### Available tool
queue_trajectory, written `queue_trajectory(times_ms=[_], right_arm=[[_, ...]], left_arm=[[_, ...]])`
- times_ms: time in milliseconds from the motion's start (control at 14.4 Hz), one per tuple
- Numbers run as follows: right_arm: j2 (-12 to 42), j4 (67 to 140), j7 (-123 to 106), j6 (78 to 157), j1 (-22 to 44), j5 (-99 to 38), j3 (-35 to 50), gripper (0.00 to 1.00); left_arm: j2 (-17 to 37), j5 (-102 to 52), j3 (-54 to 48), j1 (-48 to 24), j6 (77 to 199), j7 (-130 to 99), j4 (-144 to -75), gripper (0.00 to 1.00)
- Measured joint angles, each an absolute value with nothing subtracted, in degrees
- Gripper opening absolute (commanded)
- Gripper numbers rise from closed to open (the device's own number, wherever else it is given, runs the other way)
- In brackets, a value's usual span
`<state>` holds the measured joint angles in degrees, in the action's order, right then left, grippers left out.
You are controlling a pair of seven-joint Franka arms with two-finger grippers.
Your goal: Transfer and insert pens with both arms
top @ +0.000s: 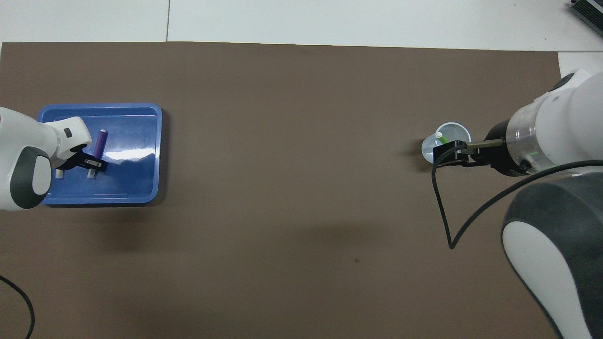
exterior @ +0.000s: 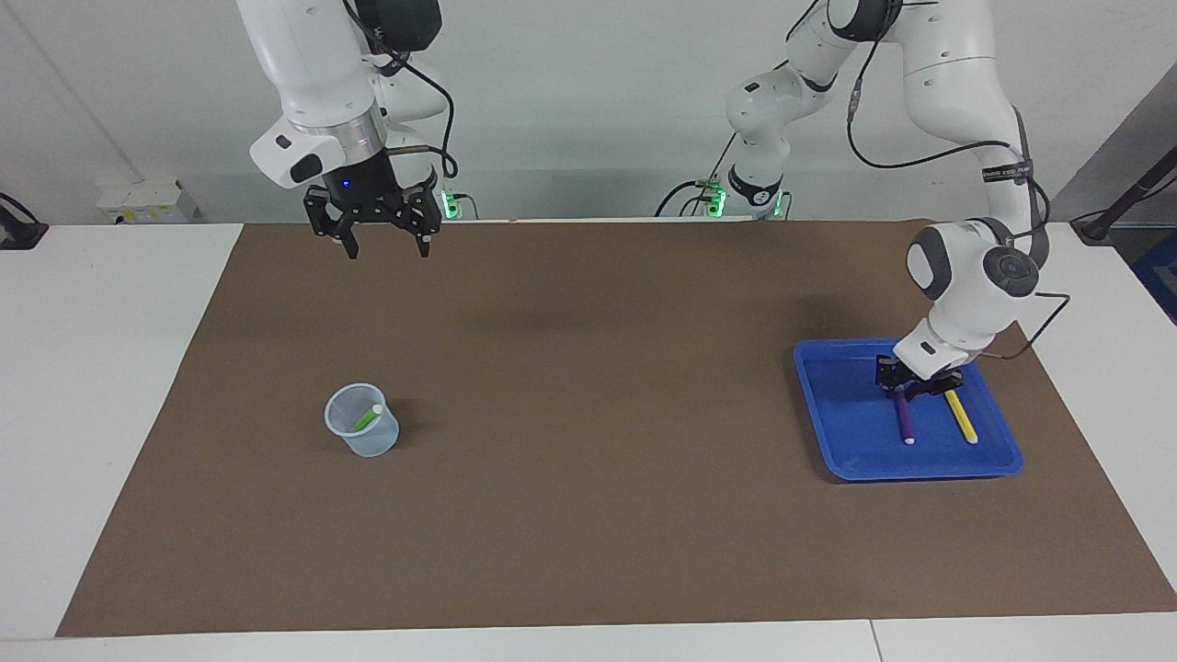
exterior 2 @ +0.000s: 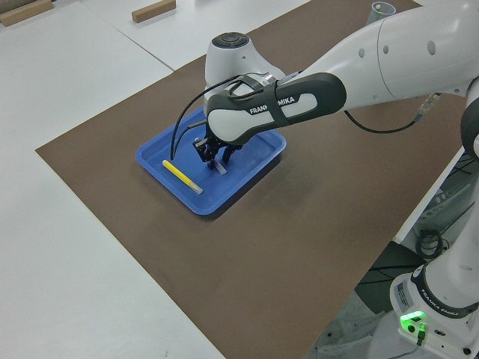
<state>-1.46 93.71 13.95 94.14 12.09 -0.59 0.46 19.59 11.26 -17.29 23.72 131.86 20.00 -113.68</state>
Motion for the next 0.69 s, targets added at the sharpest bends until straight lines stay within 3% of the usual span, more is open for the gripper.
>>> queue_trajectory(times_ms=[69, 139, 486, 694], right_arm=[[-1.46, 93.71, 13.95, 94.14, 12.09, -0.59, 0.46, 1.0], [-1.46, 93.71, 13.95, 94.14, 12.09, -0.59, 0.46, 1.0], [-1.46, 93.71, 13.95, 94.14, 12.0, -0.59, 0.42, 1.0], [-1.46, 93.71, 13.95, 94.14, 11.88, -0.59, 0.41, 1.0]], left_arm=[[19.58, 11.26, -17.34, 23.7, 131.73, 19.71, -113.58, 0.04], [19.46, 11.4, -17.33, 23.69, 131.35, 19.58, -113.26, 0.0], [19.62, 11.09, -17.67, 23.48, 130.21, 17.5, -112.89, 0.0], [19.5, 8.54, -18.27, 21.49, 122.75, 15.32, -109.04, 0.0]])
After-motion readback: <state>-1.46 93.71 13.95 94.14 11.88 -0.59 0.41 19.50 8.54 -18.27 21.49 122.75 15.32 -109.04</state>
